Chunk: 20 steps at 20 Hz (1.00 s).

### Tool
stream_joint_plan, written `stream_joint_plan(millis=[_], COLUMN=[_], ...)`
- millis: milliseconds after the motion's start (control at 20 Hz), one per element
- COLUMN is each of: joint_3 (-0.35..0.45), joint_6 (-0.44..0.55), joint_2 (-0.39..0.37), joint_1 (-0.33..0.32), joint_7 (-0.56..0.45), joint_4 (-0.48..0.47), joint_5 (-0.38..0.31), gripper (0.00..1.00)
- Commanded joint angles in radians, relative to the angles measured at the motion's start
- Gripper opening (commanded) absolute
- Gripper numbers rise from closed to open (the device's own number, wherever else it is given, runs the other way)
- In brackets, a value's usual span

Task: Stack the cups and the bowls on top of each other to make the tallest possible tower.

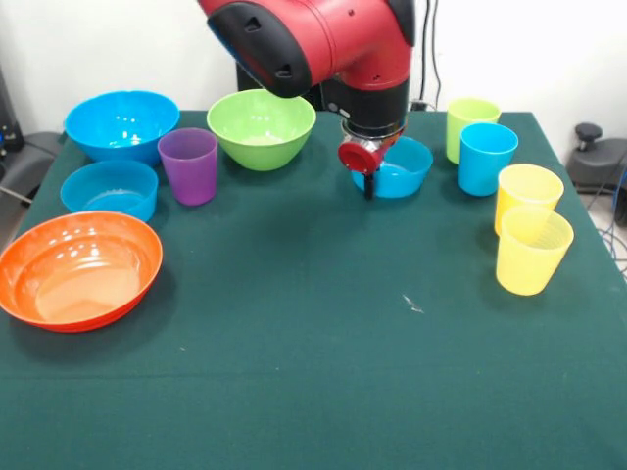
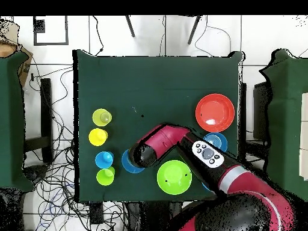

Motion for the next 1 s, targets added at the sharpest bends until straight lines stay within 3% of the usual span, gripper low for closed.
stream_joint_plan(millis=[50, 1000], joint_3=[0.028, 0.009], joint_6=[0.109, 0.111], joint_2=[0.013, 0.084], joint_1=[-0.017, -0.050], joint_7=[-0.401, -0.568], joint_4=[-0.143, -0.293], joint_5=[-0.015, -0.049], gripper=[0.00, 0.00])
